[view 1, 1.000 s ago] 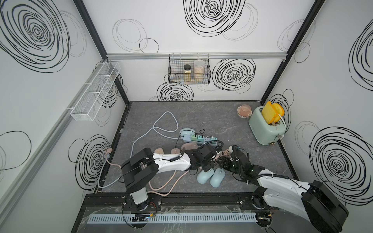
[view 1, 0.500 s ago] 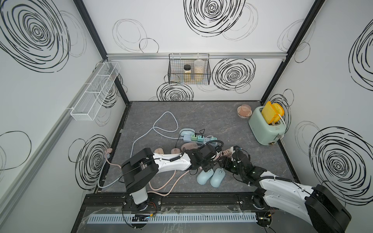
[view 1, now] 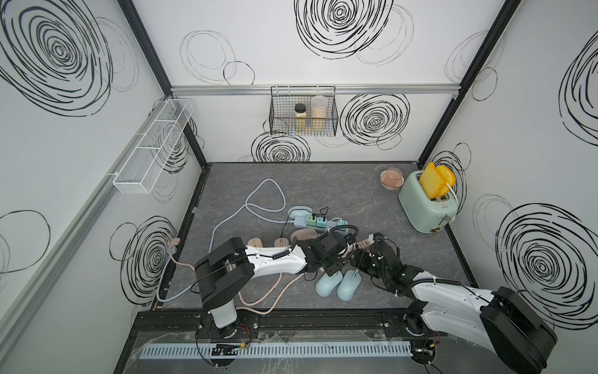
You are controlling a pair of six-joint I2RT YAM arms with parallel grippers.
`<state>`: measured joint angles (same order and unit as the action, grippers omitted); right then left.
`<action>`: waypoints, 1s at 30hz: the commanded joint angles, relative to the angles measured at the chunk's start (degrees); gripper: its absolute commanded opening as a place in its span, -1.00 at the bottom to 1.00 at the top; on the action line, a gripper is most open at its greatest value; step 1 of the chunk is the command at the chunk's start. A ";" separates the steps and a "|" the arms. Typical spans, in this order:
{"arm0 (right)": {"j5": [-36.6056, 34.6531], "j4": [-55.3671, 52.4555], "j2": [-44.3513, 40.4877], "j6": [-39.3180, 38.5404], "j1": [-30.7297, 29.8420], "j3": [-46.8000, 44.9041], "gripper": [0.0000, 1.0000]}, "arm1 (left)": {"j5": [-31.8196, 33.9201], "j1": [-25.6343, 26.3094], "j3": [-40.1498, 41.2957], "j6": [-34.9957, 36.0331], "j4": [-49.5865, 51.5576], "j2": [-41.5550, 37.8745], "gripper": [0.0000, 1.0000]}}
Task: Unplug the wireless mouse
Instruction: Remove the plug from the socket.
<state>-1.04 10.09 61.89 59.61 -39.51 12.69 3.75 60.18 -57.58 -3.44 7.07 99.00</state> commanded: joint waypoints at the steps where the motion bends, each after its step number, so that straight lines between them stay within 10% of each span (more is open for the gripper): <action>1: -2.49 -4.86 4.27 2.45 -1.01 -0.86 0.22 | -0.91 -0.51 -1.57 -1.97 -0.74 1.11 -1.00; 14: -9.59 -8.97 9.12 5.29 -6.78 0.35 0.17 | -12.51 -3.30 -1.35 -3.81 -2.02 -1.58 -1.00; 24: -9.67 -9.21 10.94 6.55 -7.08 -0.03 0.16 | 19.11 5.92 -1.32 0.40 -3.27 -1.53 -1.00; 30: -9.54 -9.03 11.06 6.77 -7.04 -0.39 0.16 | -4.31 -0.02 -1.88 -4.54 -2.77 -2.85 -1.00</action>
<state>-11.86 12.29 69.67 64.12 -46.33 15.44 10.02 63.13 -57.76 -4.73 7.66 98.89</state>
